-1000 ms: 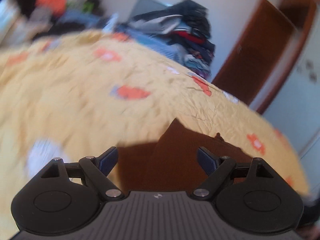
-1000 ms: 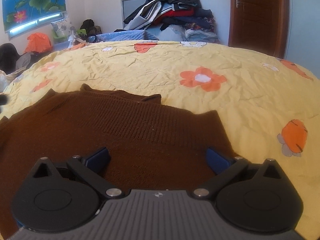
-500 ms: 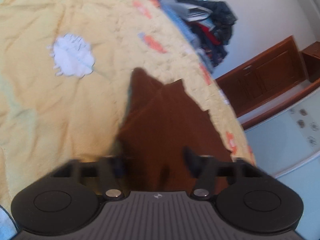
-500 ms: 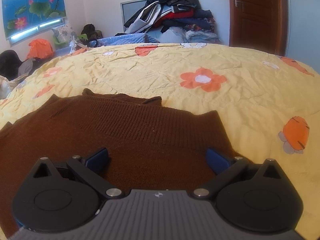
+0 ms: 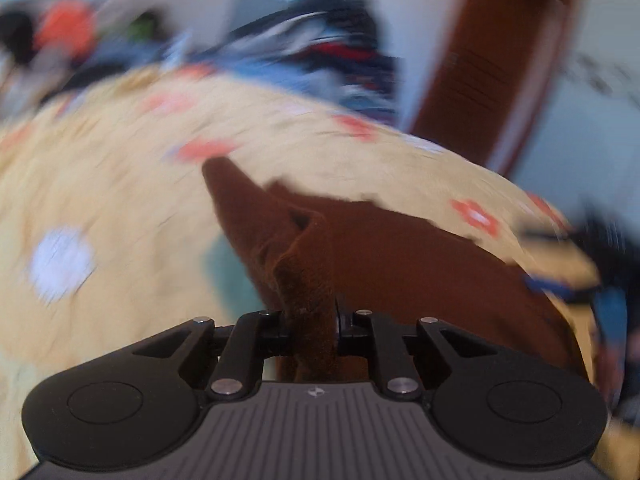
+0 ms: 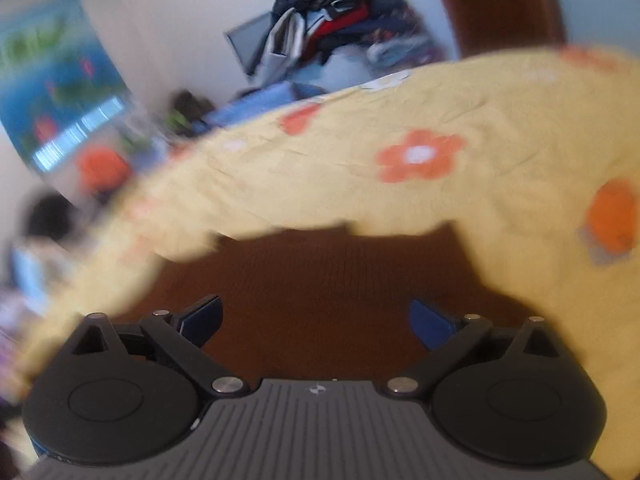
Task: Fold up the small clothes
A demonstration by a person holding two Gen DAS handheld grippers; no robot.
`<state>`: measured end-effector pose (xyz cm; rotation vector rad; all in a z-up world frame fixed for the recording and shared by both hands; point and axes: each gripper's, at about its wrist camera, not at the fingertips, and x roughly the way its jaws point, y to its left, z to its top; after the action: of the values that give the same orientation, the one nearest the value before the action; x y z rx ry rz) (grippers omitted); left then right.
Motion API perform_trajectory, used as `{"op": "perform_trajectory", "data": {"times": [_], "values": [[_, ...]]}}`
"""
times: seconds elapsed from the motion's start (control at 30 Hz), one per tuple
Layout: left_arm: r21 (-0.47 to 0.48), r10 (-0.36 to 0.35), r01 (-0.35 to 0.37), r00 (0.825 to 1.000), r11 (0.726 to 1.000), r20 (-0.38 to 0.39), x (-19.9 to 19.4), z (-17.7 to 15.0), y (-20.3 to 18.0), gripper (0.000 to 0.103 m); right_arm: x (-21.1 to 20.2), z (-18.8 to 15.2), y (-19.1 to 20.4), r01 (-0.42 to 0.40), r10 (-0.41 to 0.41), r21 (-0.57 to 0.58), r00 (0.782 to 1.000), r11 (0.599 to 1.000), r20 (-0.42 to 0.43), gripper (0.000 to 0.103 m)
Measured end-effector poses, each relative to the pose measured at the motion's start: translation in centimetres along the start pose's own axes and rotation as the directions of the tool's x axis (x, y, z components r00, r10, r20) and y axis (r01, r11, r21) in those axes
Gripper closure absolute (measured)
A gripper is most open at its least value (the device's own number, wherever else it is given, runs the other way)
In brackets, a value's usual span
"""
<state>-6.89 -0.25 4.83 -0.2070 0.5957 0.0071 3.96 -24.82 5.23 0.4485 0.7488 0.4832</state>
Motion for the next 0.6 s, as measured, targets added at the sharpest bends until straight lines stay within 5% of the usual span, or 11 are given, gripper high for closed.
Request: {"op": "perform_trajectory", "data": {"times": [0.07, 0.13, 0.2, 0.3, 0.5, 0.57, 0.6], "values": [[0.234, -0.061, 0.058, 0.998, 0.970, 0.006, -0.3, -1.1, -4.9, 0.089, 0.3, 1.0, 1.1, -0.186, 0.192, 0.105, 0.980, 0.977, -0.049, 0.000], [0.394, -0.110, 0.101, 0.994, 0.914, -0.001, -0.3, -2.9, -8.2, 0.089, 2.8, 1.3, 2.0, -0.320, 0.358, 0.206, 0.915, 0.925, -0.185, 0.000], [0.438, -0.122, 0.131, 0.991, 0.889, -0.049, 0.4, -4.3, -9.4, 0.089, 5.5, 0.7, 2.3, -0.345, 0.420, 0.278, 0.861, 0.896, -0.286, 0.000], [0.488, -0.097, 0.109, 0.994, 0.866, -0.049, 0.6, -5.5, -9.6, 0.089, 8.0, -0.1, 1.8, -0.247, 0.334, 0.269, 0.873, 0.931, -0.356, 0.007], [0.529, -0.110, 0.117, 0.993, 0.840, -0.045, 0.4, -5.2, -9.8, 0.089, 7.9, 1.3, 0.3, -0.233, 0.321, 0.301, 0.902, 0.925, -0.289, 0.027], [0.562, -0.112, 0.112, 0.993, 0.819, -0.036, 0.6, -5.3, -10.7, 0.089, 8.2, 1.5, 0.1, -0.212, 0.291, 0.270, 0.909, 0.939, -0.299, 0.054], [0.578, -0.114, 0.113, 0.993, 0.808, -0.034, 0.7, -5.3, -11.2, 0.089, 8.4, 1.4, -0.2, -0.193, 0.262, 0.232, 0.912, 0.953, -0.315, 0.082]]}}
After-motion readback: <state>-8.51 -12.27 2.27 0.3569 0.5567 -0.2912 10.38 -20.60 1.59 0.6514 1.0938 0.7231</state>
